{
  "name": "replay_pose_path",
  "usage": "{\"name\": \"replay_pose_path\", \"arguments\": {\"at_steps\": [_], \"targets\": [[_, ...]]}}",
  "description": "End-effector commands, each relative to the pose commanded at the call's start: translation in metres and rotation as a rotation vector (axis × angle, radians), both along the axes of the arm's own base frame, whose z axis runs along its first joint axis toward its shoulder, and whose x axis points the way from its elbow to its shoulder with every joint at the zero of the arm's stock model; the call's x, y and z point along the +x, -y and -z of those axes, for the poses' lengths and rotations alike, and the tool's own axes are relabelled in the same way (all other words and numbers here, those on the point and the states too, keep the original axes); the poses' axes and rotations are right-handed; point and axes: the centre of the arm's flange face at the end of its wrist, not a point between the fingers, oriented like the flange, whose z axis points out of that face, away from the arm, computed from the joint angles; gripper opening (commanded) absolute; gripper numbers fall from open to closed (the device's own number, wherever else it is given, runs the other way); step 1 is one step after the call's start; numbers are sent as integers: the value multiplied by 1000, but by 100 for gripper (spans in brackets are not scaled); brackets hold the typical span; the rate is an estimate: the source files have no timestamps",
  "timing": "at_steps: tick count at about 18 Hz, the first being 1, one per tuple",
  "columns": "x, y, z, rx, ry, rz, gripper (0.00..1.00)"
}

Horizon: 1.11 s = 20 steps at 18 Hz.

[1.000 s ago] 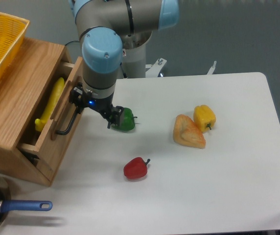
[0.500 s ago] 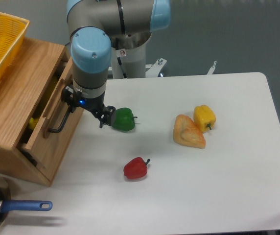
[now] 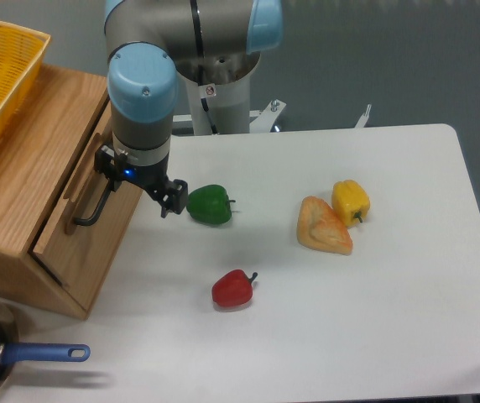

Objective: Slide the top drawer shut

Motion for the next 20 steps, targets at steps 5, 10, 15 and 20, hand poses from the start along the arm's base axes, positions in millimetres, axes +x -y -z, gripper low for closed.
{"name": "replay_pose_path", "arguments": {"at_steps": [5,10,15,20], "targets": [[4,-1,2,-5,1,0,100],[-3,0,-2,3,-10,2,100],[-46,7,-12,58,-90,42,100],[-100,29,-5,40,-165,143,100]]}}
